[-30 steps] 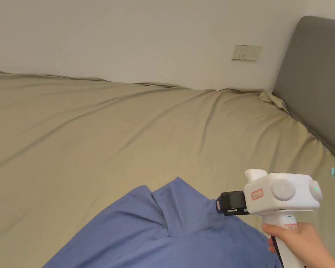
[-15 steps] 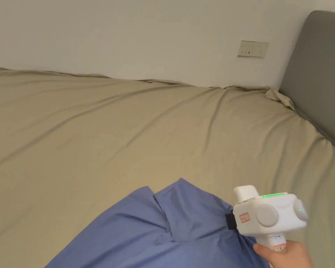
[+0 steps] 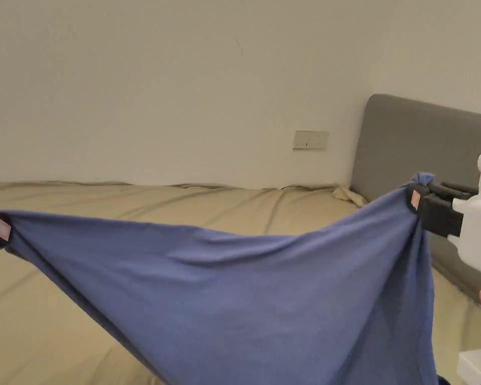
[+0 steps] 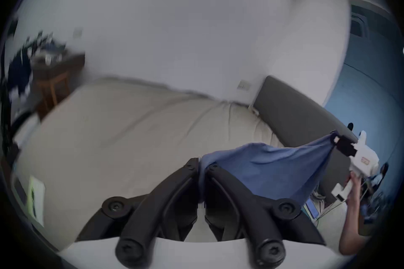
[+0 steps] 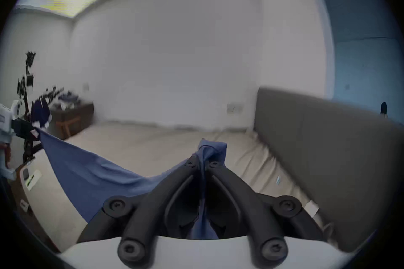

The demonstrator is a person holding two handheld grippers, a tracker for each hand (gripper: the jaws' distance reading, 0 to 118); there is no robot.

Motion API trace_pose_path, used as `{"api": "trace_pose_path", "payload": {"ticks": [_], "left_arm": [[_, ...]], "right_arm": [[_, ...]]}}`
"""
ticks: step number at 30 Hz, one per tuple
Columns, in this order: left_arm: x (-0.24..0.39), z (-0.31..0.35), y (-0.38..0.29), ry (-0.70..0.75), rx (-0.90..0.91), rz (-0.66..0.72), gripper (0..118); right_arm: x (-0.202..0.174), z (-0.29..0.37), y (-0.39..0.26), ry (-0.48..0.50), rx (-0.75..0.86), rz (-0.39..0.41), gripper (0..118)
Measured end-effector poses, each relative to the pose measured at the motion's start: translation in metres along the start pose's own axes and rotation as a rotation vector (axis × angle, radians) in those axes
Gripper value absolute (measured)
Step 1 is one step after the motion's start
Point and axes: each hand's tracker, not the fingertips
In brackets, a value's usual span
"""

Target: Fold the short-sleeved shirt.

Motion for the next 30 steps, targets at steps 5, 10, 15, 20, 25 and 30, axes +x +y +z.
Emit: {"api": "trace_pose_path", "payload": {"ticks": [5, 10, 15, 20, 25, 30], "left_arm": [[0.046, 0.055, 0.095, 0.120, 0.186, -0.175, 1], [0.061, 0.082, 0.148, 0.226, 0.262, -0.255, 1], [0.054, 0.084, 0.189, 0.284, 0.272, -0.257, 1], [0.046, 0.048, 0.228, 0.327, 0.243, -0.265, 1], [0.034, -0.031, 0.268, 0.416, 0.187, -0.263, 2], [0.026, -0.104, 0.284, 0.481, 0.175, -0.272, 1]], "right_arm": [[0.019, 0.046, 0.095, -0.048, 0.185, 0.030, 5], [0.030, 0.057, 0.145, -0.071, 0.260, 0.025, 5], [0.047, 0.033, 0.176, -0.061, 0.283, -0.011, 5], [0.036, -0.021, 0.205, -0.063, 0.260, -0.014, 5], [0.017, -0.120, 0.232, -0.104, 0.202, 0.005, 5], [-0.004, -0.206, 0.247, -0.150, 0.198, 0.046, 5]]}}
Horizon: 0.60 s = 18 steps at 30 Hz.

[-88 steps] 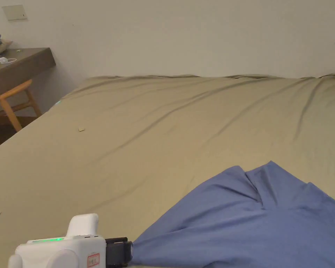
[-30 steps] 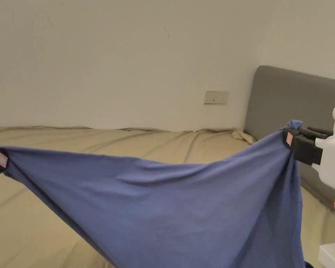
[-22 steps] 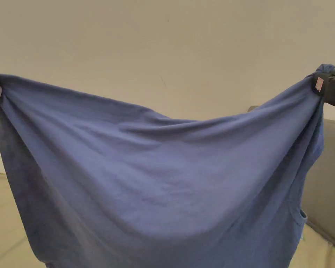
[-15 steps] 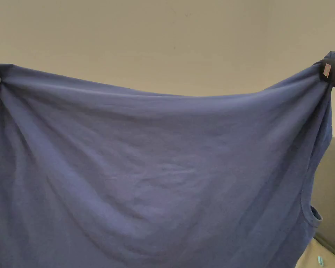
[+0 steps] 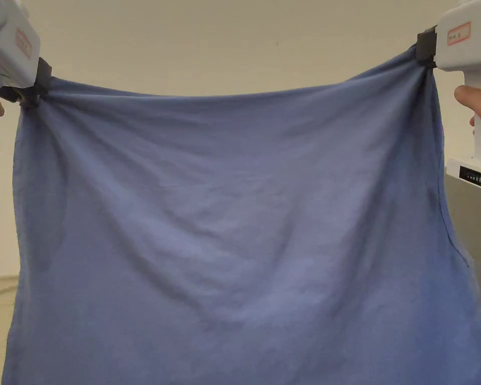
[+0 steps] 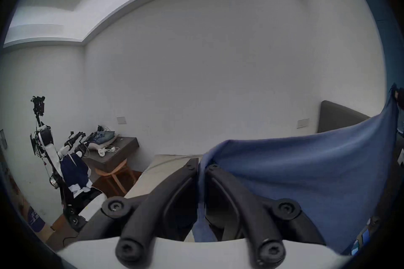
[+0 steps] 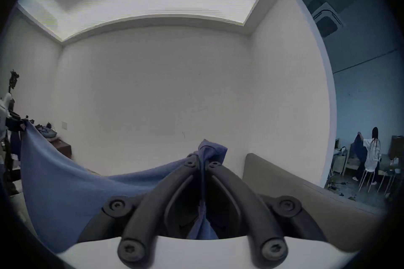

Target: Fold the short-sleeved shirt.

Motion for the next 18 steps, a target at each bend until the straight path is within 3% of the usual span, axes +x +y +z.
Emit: {"api": "trace_pose_path", "payload": {"ticks": [5, 9, 11, 18], "left_arm": [[0.003, -0.088, -0.007, 0.030, -0.008, 0.011, 1], [0.015, -0.131, -0.045, 0.042, -0.018, 0.016, 1], [0.024, -0.140, -0.074, -0.006, -0.044, 0.054, 1], [0.065, -0.193, -0.172, -0.026, -0.179, 0.015, 1]], "right_arm": [[-0.032, -0.049, -0.011, -0.023, 0.031, 0.077, 5], [-0.056, -0.065, -0.044, -0.012, 0.021, 0.128, 5], [-0.054, -0.104, -0.072, -0.013, -0.007, 0.147, 5], [-0.057, -0.143, -0.203, 0.010, -0.245, 0.108, 5]]}}
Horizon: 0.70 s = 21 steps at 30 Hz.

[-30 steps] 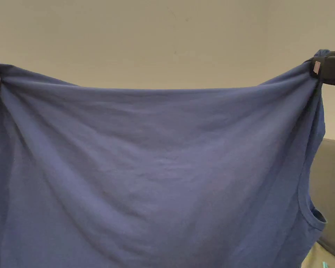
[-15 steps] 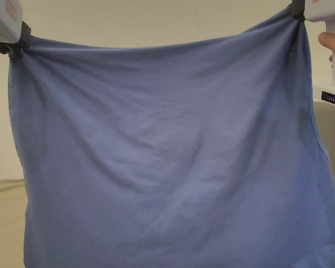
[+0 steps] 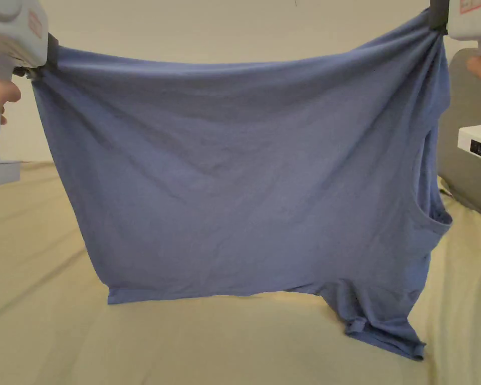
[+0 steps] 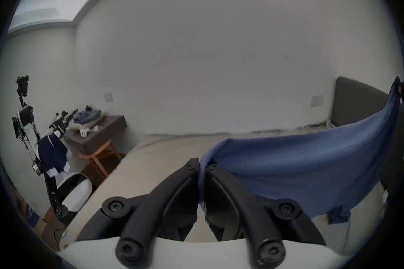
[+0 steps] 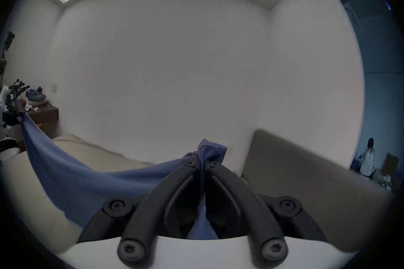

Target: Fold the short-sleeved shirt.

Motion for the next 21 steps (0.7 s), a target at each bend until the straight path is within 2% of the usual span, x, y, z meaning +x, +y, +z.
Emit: {"api": "trace_pose_path", "payload": {"ticks": [2, 3, 7, 9, 10, 12, 13, 14, 18, 21], "left_arm": [[-0.001, -0.056, -0.003, -0.023, -0.078, 0.008, 1], [0.001, -0.061, -0.010, -0.027, -0.102, 0.014, 1], [0.019, -0.045, -0.034, -0.030, -0.093, -0.031, 2], [0.013, -0.040, -0.049, -0.049, -0.090, -0.050, 2], [0.009, -0.030, -0.061, -0.079, -0.078, -0.048, 1], [0.005, -0.010, -0.091, -0.118, -0.057, -0.070, 1], [0.006, 0.006, -0.113, -0.113, -0.065, -0.073, 1], [0.003, 0.019, -0.133, -0.139, -0.072, -0.090, 1], [-0.006, 0.072, -0.214, -0.165, -0.080, -0.045, 1], [-0.013, 0.119, -0.282, -0.166, -0.123, 0.040, 2]], "right_arm": [[-0.004, -0.010, -0.028, 0.002, -0.047, -0.010, 5], [-0.006, -0.012, -0.037, -0.002, -0.049, -0.011, 5], [-0.002, -0.013, -0.066, 0.017, -0.080, -0.025, 5], [0.003, 0.001, -0.086, 0.053, -0.084, -0.075, 5], [0.006, 0.012, -0.099, 0.096, -0.084, -0.100, 5], [0.005, 0.050, -0.135, 0.107, -0.096, -0.106, 5], [0.006, 0.071, -0.160, 0.154, -0.095, -0.134, 5], [0.005, 0.089, -0.182, 0.148, -0.130, -0.114, 5], [0.007, 0.170, -0.270, 0.177, -0.176, -0.155, 5], [0.004, 0.242, -0.319, 0.190, -0.235, -0.203, 5]]}}
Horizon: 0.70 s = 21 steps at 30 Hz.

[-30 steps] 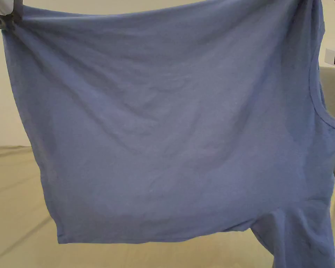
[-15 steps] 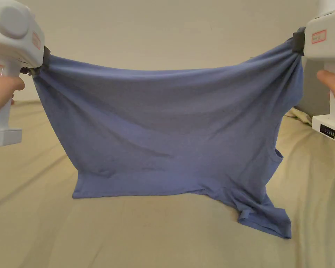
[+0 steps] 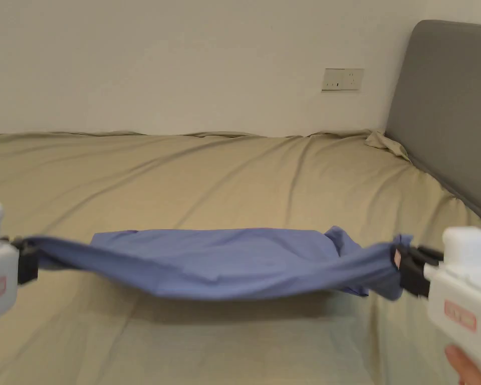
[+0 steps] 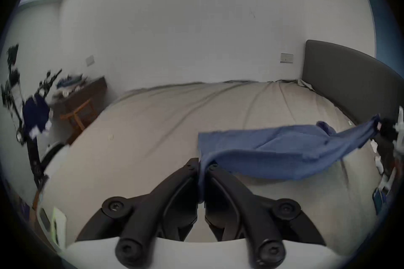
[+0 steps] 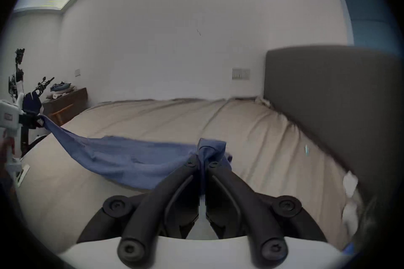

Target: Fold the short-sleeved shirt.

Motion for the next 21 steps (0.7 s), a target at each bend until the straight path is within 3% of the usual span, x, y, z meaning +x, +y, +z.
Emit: {"api": "trace_pose_path", "payload": {"ticks": [6, 13, 16, 20, 21], "left_arm": [[-0.005, 0.083, -0.102, 0.011, -0.071, 0.039, 1], [-0.003, 0.167, -0.188, 0.079, -0.323, -0.045, 1], [-0.006, 0.182, -0.214, 0.118, -0.387, -0.095, 1], [-0.021, 0.177, -0.226, 0.087, -0.431, 0.011, 2], [-0.023, 0.174, -0.227, 0.070, -0.443, 0.024, 12]], "right_arm": [[0.004, 0.101, -0.091, -0.004, -0.099, -0.019, 5], [0.017, 0.213, -0.144, 0.001, -0.237, -0.004, 5], [0.018, 0.235, -0.152, -0.005, -0.276, 0.014, 5], [0.027, 0.229, -0.163, -0.008, -0.331, 0.010, 5], [0.028, 0.227, -0.163, -0.008, -0.335, 0.001, 6]]}}
